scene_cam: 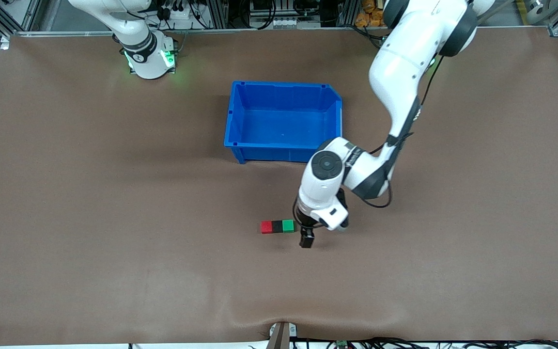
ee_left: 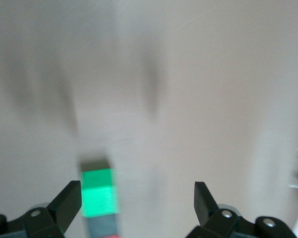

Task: Attach green and red cubes to black cube
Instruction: 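Open the left gripper and lift it away from the cubes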

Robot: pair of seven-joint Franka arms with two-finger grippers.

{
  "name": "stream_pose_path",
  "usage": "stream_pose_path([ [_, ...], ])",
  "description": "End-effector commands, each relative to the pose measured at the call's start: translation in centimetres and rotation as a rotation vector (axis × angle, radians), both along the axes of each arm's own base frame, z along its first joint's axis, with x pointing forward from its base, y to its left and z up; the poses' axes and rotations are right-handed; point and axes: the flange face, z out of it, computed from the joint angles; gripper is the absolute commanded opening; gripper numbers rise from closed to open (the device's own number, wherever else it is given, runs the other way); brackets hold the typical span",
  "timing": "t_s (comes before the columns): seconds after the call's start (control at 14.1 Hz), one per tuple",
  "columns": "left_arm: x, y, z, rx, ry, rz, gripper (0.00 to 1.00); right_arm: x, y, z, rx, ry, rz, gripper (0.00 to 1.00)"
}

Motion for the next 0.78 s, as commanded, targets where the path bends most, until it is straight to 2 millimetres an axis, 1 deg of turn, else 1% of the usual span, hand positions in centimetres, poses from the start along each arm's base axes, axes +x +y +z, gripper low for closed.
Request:
stream_pose_path([
  [0.0, 2.5, 5.3, 7.4, 0.041, -0.082, 0.018, 1.0, -0.2, 0.0, 0.5, -0.023, 0.003, 0.009, 1.0],
  [0.07, 3.6, 8.2, 9.8, 0.062, -0.086, 0.02, 1.0, -0.2, -0.1, 0.5, -0.009, -0.003, 0.009, 1.0],
  [0.14, 4.2, 10.6, 12.3, 0.089, -0.091, -0.015, 1.0, -0.1, -0.2, 0.6, -0.007, -0.006, 0.01, 1.0],
  [0.21, 4.8, 13.6, 14.3, 0.122, -0.083, -0.049, 1.0, -0.1, 0.2, 0.7, -0.007, -0.01, 0.013, 1.0],
  [0.36, 5.0, 18.0, 18.0, 0.178, -0.049, -0.138, 1.0, 0.0, 0.6, 0.6, -0.005, -0.008, 0.018, 1.0],
  [0.5, 4.6, 21.5, 20.6, 0.201, -0.025, -0.204, 1.0, 0.1, 1.5, 0.6, -0.006, -0.008, 0.033, 1.0],
  [0.57, 3.7, 22.8, 21.8, 0.21, -0.015, -0.261, 1.0, 0.1, 1.6, 0.6, -0.007, -0.01, 0.034, 1.0],
  [0.71, 1.2, 26.7, 23.8, 0.216, -0.002, -0.382, 1.0, 0.1, 1.6, 0.6, -0.007, -0.01, 0.034, 1.0],
])
